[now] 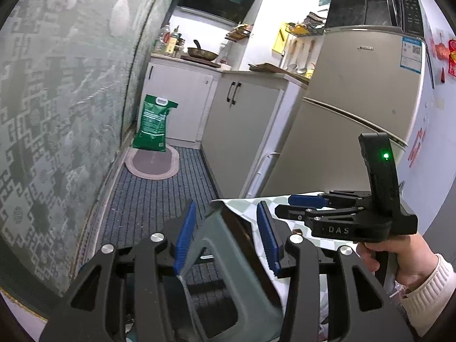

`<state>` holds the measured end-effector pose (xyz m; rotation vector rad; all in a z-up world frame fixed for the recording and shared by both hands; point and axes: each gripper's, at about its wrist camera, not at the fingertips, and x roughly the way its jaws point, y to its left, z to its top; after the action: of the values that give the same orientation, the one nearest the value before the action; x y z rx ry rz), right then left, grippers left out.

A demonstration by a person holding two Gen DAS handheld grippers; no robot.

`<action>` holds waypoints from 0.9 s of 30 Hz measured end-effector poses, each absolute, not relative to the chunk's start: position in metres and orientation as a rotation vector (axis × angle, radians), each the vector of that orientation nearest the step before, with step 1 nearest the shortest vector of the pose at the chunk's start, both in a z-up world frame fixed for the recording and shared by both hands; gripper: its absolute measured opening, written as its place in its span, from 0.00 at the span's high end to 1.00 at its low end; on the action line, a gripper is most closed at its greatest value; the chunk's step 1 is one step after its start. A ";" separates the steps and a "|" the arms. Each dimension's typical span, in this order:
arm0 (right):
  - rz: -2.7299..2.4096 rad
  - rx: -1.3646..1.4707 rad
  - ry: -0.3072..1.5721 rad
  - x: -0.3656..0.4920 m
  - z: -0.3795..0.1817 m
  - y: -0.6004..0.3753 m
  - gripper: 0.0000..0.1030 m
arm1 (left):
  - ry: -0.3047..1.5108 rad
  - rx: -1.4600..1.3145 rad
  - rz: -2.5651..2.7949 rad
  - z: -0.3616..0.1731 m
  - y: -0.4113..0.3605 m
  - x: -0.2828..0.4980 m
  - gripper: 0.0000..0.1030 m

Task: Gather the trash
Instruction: 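Move both tools back over the table toward the nuts, then grasp brown nut with right gripper while left gripper grasps the other nut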

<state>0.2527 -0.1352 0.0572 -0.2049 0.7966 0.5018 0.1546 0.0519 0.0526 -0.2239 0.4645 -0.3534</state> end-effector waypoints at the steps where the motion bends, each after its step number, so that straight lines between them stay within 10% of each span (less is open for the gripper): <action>1: 0.492 -0.198 0.798 0.255 0.057 -0.142 0.60 | 0.467 -0.220 -0.357 0.052 0.048 0.156 0.55; 19: 0.434 -0.246 0.897 0.258 0.014 -0.173 0.60 | 0.545 -0.083 -0.375 0.034 -0.016 0.179 0.46; 27: 0.433 -0.299 0.873 0.252 0.010 -0.181 0.80 | 0.558 0.020 -0.356 0.026 -0.048 0.186 0.46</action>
<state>0.2523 -0.1808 0.0103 -0.2985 0.8726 0.4333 0.1862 -0.0478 0.0259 0.0203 0.5581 -0.3556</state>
